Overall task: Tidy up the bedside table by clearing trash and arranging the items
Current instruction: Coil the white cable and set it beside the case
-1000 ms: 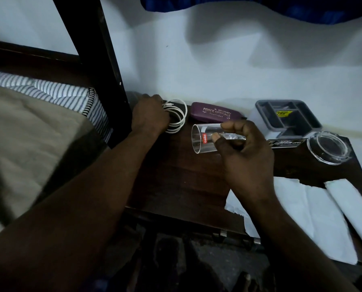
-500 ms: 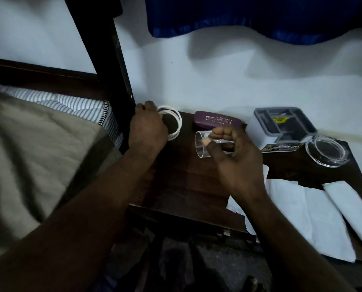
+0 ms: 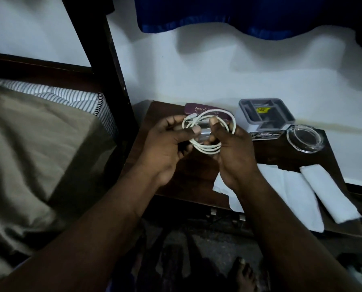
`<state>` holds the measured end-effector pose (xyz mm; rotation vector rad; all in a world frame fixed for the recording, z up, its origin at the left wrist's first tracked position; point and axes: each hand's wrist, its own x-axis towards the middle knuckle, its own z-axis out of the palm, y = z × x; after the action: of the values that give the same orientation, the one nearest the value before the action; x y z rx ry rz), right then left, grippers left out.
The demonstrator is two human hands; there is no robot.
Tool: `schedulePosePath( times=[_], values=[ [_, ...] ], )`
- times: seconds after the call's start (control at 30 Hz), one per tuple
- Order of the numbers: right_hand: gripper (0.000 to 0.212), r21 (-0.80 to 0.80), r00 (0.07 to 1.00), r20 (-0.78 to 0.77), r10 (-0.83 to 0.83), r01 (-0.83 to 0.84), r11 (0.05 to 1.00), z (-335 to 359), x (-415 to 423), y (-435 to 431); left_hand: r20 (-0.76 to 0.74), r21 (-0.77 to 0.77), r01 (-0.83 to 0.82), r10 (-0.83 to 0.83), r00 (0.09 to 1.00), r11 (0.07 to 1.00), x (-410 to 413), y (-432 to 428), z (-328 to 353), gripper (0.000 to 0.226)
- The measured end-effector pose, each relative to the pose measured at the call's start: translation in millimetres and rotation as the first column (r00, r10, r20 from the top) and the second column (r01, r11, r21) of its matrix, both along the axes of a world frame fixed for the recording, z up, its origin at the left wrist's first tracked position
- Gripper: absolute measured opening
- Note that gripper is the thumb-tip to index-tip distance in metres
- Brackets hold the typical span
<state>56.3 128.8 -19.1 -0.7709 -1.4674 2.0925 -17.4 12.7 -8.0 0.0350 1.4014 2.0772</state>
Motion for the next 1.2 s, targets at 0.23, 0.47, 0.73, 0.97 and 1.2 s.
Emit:
schedulePosePath(
  times=[0.23, 0.47, 0.73, 0.97, 1.2],
  values=[
    [0.022, -0.514, 0.985, -0.172, -0.036, -0.058, 0.856, 10.7, 0.9, 17.4, 0.106, 0.037, -0.052, 0.048, 0.993, 0.998, -7.0, 21.7, 5.5, 0.038],
    [0.03, -0.645, 0.93, -0.251, -0.269, 0.047, 0.763, -0.4, -6.6, 33.8, 0.112, -0.115, -0.033, 0.046, 0.993, 0.993, -4.0, 35.7, 0.3, 0.025],
    [0.041, -0.51, 0.935, -0.196, -0.294, 0.159, 0.845, -0.4, -7.3, 38.2, 0.058, -0.514, 0.48, -0.53, 0.846, 0.71, -2.6, 28.5, -4.8, 0.027],
    [0.02, -0.316, 0.995, -0.057, -0.082, 0.06, 0.947, 3.8, -9.6, 24.7, -0.038, -0.27, 0.296, -0.318, 0.947, 0.916, -15.0, 28.8, 6.2, 0.036],
    [0.03, -0.19, 0.991, 0.037, 0.129, -0.12, 0.974, 20.0, -3.0, 15.2, -0.154, -0.166, 0.336, -0.361, 0.92, 0.927, -10.4, 33.5, 5.5, 0.035]
  ],
)
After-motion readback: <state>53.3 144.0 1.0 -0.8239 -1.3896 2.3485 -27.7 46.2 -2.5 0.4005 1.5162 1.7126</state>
